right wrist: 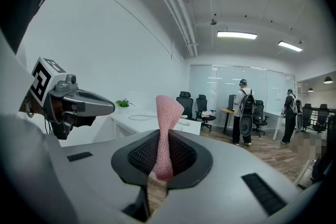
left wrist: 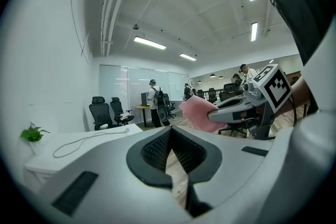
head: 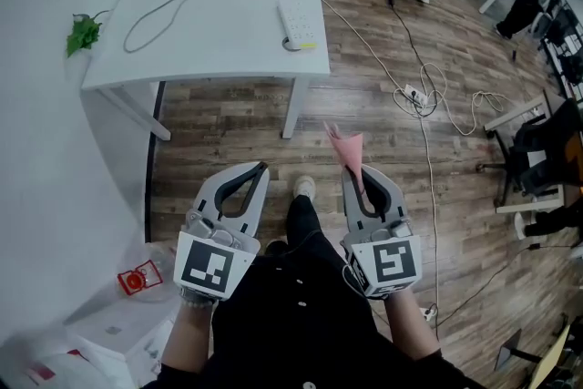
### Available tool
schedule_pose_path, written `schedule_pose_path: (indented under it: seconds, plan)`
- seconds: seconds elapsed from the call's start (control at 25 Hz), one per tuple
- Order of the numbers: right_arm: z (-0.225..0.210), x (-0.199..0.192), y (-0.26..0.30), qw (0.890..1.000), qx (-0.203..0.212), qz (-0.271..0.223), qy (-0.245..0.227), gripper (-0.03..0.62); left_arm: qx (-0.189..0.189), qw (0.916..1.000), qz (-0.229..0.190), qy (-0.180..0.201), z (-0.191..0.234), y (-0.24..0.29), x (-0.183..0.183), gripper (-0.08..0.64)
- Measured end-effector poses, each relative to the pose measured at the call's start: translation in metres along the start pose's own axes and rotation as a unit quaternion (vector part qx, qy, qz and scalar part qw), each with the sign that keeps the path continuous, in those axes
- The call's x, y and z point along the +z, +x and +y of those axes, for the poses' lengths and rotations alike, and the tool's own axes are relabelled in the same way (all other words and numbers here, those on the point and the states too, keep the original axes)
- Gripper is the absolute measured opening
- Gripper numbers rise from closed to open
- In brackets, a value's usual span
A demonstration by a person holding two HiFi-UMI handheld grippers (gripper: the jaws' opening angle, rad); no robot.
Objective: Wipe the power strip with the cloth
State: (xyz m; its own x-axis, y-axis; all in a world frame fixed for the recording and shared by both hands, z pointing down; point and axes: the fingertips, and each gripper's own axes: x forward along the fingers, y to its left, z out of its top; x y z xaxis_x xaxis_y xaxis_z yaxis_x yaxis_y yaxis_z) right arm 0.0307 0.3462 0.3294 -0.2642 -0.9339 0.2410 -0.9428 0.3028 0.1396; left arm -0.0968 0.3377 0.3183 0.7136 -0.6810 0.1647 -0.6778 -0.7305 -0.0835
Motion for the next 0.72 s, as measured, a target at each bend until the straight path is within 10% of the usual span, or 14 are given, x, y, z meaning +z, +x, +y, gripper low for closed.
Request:
schedule_pose_path:
  seconds: [0.72]
  plan:
    - [-0.070,0.012,0.114,0.999,0.043,-0.009,-0.001,0.057,0.019,0.9997,0.017,0.006,0.053,0.107,0.012,0.011]
